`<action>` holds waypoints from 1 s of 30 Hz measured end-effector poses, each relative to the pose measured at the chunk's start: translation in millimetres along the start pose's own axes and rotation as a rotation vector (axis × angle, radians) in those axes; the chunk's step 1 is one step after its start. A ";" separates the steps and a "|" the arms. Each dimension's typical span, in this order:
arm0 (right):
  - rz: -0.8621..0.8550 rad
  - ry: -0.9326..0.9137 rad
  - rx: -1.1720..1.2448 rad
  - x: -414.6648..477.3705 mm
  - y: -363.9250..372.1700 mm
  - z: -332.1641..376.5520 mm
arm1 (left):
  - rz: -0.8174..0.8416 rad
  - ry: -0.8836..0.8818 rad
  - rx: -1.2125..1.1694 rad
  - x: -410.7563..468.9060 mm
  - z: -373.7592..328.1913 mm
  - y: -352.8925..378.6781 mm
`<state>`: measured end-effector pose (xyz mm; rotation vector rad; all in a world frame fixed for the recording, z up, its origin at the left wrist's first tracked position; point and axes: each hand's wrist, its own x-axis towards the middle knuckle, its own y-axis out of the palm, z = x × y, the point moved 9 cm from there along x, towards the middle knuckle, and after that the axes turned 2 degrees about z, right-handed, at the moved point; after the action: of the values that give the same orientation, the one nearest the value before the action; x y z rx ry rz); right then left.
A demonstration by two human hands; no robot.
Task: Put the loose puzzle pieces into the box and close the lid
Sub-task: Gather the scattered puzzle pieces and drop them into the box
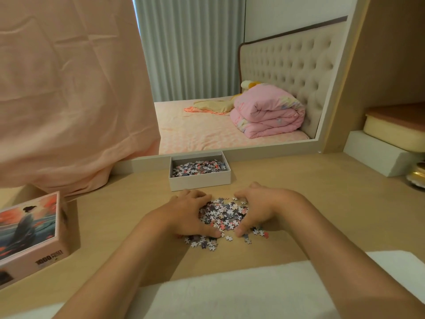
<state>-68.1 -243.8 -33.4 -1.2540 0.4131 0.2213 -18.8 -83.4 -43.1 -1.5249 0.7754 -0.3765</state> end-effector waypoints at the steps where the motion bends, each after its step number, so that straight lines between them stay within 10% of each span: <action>1: -0.017 -0.004 -0.021 1.7 2.4 5.6 | -0.009 0.011 0.001 0.7 -1.5 -0.8; 30: -0.358 -0.172 0.759 58.4 -69.2 57.5 | -0.433 0.087 -0.600 46.2 55.9 -84.7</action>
<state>21.7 -213.7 17.0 -0.5368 0.0928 -0.1312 71.5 -76.9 22.0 -2.2660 0.6495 -0.5649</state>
